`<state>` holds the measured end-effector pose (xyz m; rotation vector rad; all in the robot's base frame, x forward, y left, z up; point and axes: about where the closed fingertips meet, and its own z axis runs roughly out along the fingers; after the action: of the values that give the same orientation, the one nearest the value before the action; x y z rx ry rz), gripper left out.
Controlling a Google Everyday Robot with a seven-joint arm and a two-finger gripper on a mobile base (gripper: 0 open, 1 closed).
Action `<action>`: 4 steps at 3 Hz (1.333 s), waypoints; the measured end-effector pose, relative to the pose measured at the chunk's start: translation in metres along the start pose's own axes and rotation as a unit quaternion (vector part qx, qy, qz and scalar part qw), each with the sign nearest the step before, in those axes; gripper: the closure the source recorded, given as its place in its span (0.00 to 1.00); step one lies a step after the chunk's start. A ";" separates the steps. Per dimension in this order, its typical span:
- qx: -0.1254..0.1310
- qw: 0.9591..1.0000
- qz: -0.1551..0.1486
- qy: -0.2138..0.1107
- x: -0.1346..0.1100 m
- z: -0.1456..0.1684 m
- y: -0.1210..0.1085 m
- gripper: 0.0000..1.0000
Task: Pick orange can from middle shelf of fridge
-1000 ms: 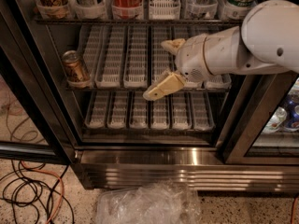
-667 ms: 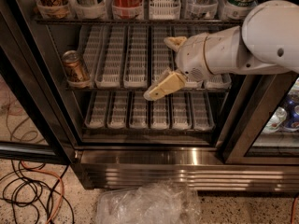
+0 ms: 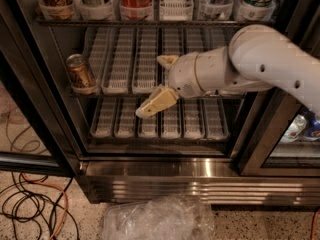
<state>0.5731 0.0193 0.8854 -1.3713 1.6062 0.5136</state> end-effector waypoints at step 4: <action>-0.029 0.999 -0.002 -0.045 -0.007 0.068 -0.005 0.02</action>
Offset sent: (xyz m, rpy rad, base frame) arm 0.0144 0.0324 -0.0080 0.0383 -0.0081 0.0562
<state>0.6024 0.0755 0.8605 -1.3732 1.5258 0.6156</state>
